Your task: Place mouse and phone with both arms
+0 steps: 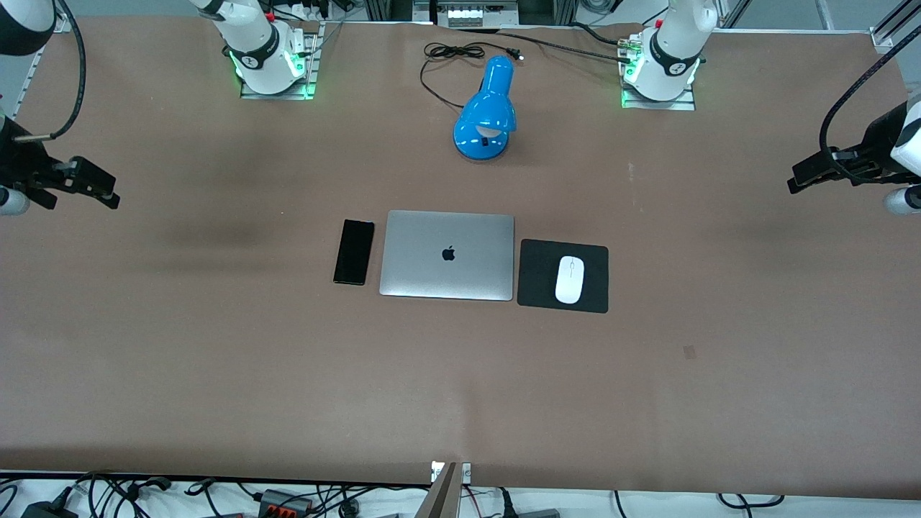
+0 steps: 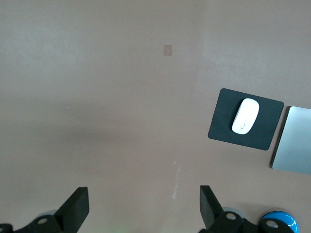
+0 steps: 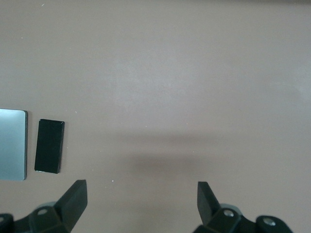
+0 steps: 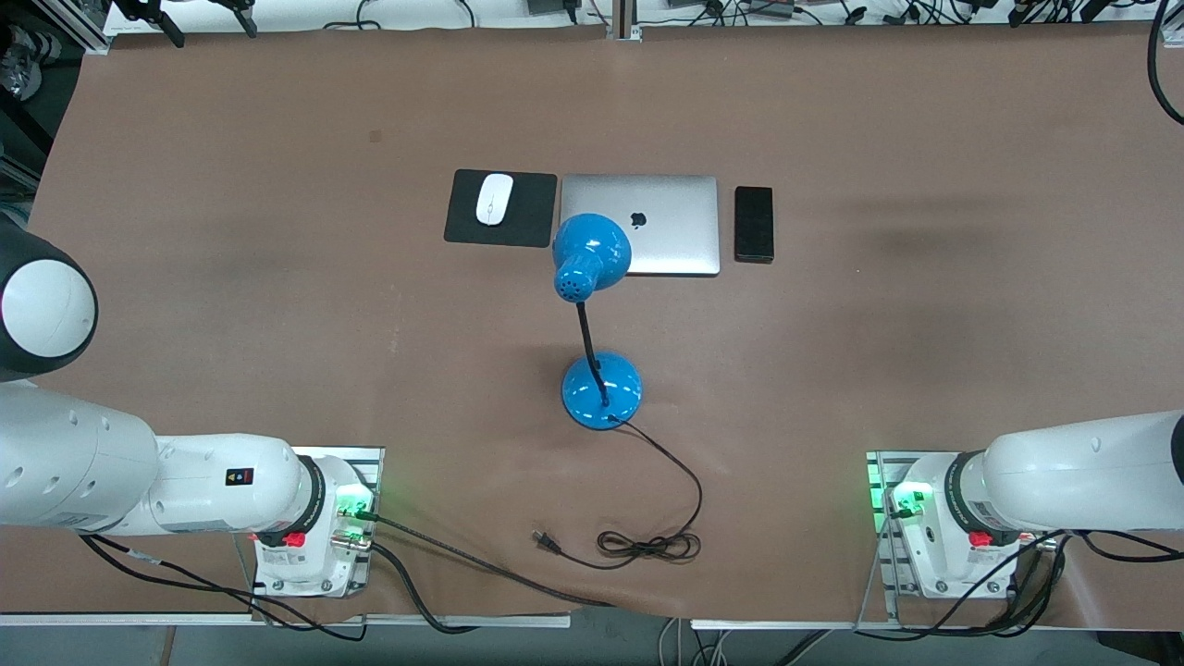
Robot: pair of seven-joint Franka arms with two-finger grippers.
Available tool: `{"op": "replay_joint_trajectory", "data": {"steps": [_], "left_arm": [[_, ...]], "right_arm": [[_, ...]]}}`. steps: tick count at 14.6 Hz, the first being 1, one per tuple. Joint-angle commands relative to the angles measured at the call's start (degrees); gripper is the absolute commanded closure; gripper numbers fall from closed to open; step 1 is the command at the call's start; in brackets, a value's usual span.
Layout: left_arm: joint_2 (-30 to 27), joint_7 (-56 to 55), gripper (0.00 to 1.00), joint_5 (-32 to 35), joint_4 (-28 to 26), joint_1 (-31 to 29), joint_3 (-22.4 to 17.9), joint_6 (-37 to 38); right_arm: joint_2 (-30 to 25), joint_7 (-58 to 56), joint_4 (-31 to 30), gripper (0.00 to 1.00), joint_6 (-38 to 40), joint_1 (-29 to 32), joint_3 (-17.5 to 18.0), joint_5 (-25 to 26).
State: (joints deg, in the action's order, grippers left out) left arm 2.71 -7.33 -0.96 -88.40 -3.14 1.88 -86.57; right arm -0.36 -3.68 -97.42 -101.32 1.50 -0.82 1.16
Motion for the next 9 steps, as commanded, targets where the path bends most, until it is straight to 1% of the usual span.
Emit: {"op": "replay_joint_trajectory", "data": {"steps": [1,5,9], "left_arm": [[-0.08,0.83,0.0,-0.8,-0.19,-0.99,0.76,0.52],[0.89,1.01,0.0,-0.72,0.16,-1.08,0.32,0.87],[1.24,0.92,0.0,0.25,0.51,-0.47,0.85,1.23]], "right_arm": [[-1.14,-1.16,0.03,0.0,1.64,0.43,0.47,-0.02],[-1.05,-1.42,0.12,0.0,2.35,0.35,0.55,-0.28],[-1.31,-1.24,0.3,0.0,4.2,0.43,0.73,-0.28]]}}
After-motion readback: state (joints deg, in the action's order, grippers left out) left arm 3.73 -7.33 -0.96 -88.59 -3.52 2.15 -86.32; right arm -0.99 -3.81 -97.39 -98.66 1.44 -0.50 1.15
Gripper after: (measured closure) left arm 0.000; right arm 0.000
